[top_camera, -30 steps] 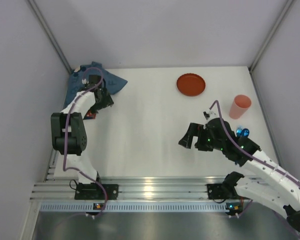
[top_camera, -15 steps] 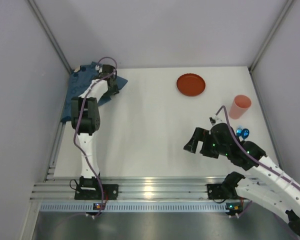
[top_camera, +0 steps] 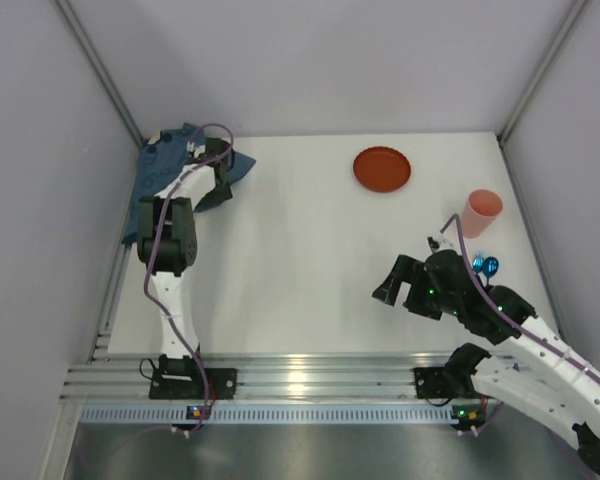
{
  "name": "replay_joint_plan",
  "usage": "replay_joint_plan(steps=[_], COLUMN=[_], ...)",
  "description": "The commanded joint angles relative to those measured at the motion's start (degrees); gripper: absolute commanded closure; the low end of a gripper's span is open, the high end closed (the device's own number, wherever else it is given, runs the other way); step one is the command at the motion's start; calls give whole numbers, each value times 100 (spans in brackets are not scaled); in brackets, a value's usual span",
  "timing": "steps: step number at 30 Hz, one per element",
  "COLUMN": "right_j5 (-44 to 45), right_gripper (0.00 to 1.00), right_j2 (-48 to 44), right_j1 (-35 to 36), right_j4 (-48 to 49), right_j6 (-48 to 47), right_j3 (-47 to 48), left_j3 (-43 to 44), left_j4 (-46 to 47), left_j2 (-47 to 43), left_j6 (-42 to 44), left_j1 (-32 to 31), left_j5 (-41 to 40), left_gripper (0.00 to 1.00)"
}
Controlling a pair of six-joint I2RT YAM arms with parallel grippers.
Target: Set the dinner table for one person
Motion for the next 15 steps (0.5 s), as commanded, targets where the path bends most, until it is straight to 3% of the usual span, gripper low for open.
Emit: replay_joint_plan(steps=[1, 6, 15], right_j5=[141, 229, 97], right_gripper=[0, 0, 0], right_j2=[-62, -133, -335], right_j1=[-43, -43, -43], right_j4=[-107, -256, -669], right_j6=[88, 71, 80], right_j3=[-26, 27, 9], left_j3=[-566, -839, 214], left_j4=[-551, -376, -349], left_j2=[-220, -81, 772], left_j6=[-64, 59, 287], left_j1=[60, 139, 737], left_j5=[-52, 71, 792], left_gripper=[38, 47, 72])
